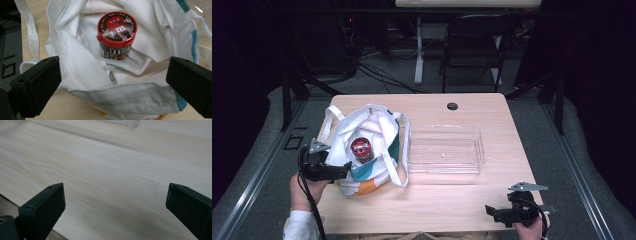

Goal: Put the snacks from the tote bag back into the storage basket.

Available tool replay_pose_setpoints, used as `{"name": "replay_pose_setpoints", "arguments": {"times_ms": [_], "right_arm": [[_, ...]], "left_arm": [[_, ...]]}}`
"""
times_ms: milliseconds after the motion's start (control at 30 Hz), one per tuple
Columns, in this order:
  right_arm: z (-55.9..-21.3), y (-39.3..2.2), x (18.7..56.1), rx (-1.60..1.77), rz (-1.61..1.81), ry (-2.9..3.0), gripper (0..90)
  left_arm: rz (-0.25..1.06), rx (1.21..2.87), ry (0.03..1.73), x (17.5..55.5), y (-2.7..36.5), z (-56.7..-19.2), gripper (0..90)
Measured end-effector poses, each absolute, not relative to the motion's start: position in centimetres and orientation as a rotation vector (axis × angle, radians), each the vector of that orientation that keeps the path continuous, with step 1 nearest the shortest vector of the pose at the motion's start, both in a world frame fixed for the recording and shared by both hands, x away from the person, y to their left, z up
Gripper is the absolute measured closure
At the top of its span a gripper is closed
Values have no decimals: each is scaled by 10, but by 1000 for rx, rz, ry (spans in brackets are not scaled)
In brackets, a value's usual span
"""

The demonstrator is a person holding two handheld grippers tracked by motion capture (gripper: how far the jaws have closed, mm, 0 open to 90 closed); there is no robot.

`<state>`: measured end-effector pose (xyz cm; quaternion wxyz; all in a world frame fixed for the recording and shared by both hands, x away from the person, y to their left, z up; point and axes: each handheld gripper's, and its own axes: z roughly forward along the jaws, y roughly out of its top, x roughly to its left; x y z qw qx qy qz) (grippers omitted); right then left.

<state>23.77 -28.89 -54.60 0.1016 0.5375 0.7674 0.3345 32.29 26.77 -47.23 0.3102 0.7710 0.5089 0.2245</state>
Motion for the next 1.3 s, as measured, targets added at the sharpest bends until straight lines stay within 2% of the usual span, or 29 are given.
{"name": "replay_pose_setpoints", "arguments": {"times_ms": [1300], "right_arm": [[-548,-283,238,1571,929,2285,22]], "left_arm": [[624,2046,1280,326,254,-452,3]]}}
